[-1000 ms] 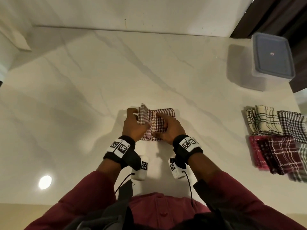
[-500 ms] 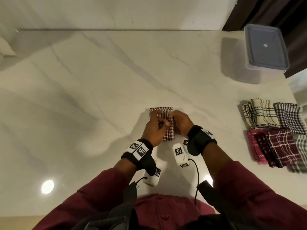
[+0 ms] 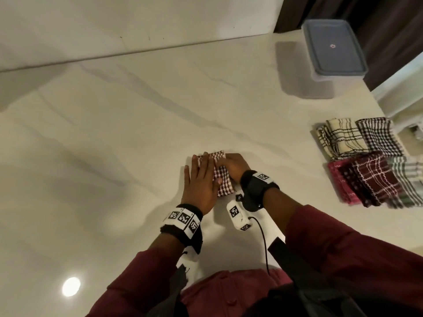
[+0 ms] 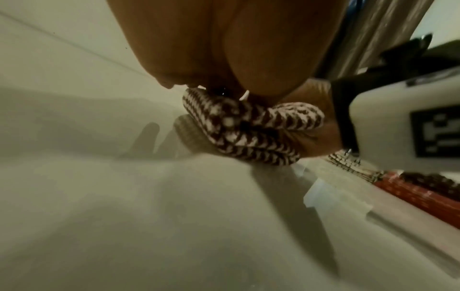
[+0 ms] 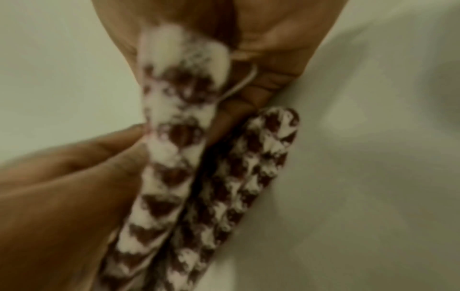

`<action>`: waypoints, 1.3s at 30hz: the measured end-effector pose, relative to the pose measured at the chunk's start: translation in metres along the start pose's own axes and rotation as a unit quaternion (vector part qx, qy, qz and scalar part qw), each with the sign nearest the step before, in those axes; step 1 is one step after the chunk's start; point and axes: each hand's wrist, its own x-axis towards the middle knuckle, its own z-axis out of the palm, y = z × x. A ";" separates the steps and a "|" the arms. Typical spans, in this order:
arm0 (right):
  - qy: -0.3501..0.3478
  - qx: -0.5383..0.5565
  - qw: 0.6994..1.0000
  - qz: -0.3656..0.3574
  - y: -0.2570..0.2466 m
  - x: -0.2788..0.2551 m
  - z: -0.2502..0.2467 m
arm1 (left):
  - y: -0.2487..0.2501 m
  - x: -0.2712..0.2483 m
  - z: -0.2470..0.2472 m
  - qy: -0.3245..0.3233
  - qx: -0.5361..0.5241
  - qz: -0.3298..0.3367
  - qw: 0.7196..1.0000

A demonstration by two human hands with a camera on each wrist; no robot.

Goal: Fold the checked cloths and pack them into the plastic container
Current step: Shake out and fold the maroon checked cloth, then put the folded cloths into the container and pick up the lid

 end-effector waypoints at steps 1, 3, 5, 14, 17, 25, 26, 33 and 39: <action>-0.002 -0.039 0.999 -0.026 -0.001 -0.003 -0.001 | -0.001 -0.001 0.003 -0.013 0.020 -0.009 1.000; 0.029 -0.138 0.987 -0.073 0.002 -0.008 -0.002 | -0.002 -0.002 0.006 -0.034 0.035 -0.026 0.998; 0.089 -0.172 0.978 -0.073 0.007 -0.017 -0.005 | 0.000 0.001 0.008 -0.050 0.053 -0.035 0.997; 0.045 -0.214 0.975 -0.038 0.016 -0.026 -0.017 | 0.003 -0.005 0.004 -0.067 0.012 -0.013 0.998; 0.064 -0.111 0.990 -0.053 0.026 -0.040 -0.029 | 0.013 -0.024 0.003 -0.014 -0.082 0.010 0.996; 0.122 0.048 0.990 -0.057 0.091 -0.126 -0.106 | 0.073 -0.054 0.027 -0.023 -0.179 0.075 0.981; 0.137 0.059 0.987 -0.061 0.096 -0.136 -0.118 | 0.081 -0.053 0.030 -0.027 -0.184 0.087 0.979; 0.296 0.154 0.937 -0.108 0.110 -0.187 -0.223 | 0.139 -0.042 0.050 -0.094 -0.226 0.150 0.958; 0.355 0.173 0.913 -0.099 0.126 -0.195 -0.323 | 0.171 -0.019 0.052 -0.089 -0.231 0.180 0.952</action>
